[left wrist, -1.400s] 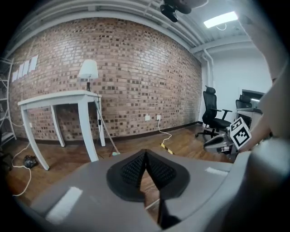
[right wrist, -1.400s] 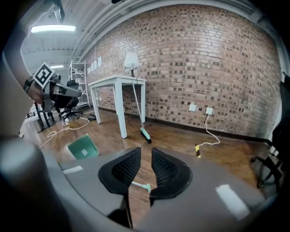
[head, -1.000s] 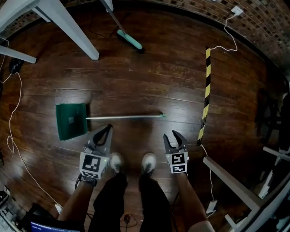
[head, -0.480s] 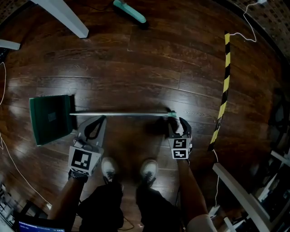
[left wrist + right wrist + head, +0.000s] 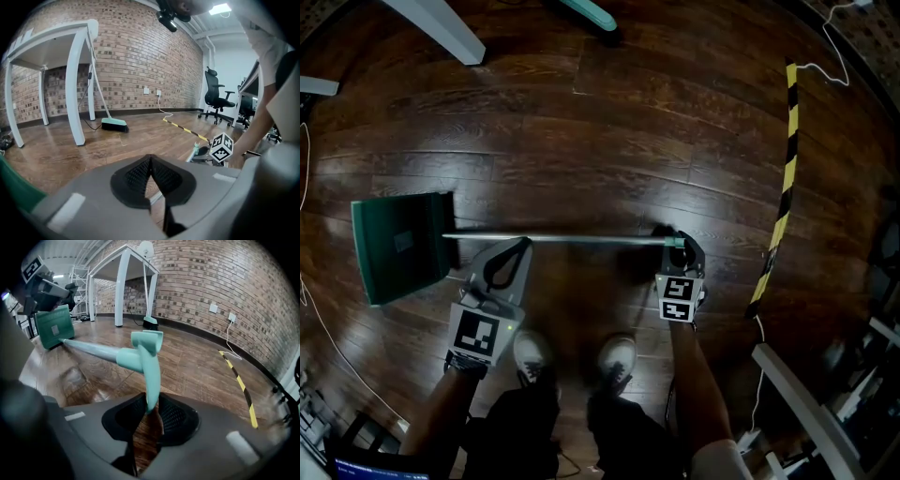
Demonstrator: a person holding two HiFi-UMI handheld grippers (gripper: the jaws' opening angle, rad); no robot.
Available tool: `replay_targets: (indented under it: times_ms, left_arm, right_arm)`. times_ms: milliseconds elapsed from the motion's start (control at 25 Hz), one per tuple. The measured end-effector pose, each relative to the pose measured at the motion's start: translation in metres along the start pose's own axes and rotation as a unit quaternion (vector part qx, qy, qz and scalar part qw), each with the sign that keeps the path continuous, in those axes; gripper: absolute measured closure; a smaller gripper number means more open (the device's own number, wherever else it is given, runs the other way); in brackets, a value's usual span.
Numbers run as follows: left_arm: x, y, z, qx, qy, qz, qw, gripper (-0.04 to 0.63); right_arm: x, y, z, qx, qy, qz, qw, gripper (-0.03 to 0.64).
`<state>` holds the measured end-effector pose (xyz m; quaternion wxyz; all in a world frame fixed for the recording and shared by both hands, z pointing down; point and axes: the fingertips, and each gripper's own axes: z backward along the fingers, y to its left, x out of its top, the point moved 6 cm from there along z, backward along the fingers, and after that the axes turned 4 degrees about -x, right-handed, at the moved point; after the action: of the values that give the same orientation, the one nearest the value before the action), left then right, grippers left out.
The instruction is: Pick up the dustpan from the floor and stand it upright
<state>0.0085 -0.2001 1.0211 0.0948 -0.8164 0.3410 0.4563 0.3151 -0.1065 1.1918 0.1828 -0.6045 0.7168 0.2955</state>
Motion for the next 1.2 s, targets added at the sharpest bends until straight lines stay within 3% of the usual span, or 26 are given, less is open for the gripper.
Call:
replay_targets:
  times_ms: [200, 440, 720, 960, 1200]
  left_arm:
    - [0.021, 0.001, 0.019, 0.006, -0.005, -0.032, 0.9994, 0.594]
    - [0.063, -0.004, 0.053, 0.021, -0.018, -0.017, 0.9995, 0.594]
    - [0.138, -0.01, 0.111, 0.027, -0.043, -0.012, 0.9986, 0.594]
    - [0.19, 0.002, 0.172, 0.046, -0.065, -0.013, 0.9968, 0.594]
    - [0.228, 0.011, 0.234, 0.075, -0.071, 0.019, 0.9945, 0.594]
  right_arm:
    - [0.02, -0.004, 0.028, -0.011, -0.003, 0.01, 1.0, 0.532]
    - [0.064, -0.011, 0.082, -0.023, -0.013, -0.009, 1.0, 0.538]
    - [0.145, -0.039, 0.168, -0.053, -0.031, -0.013, 0.998, 0.531]
    - [0.215, -0.045, 0.229, -0.089, -0.032, 0.039, 0.995, 0.526]
    - [0.273, -0.038, 0.286, -0.117, -0.025, 0.104, 0.987, 0.523]
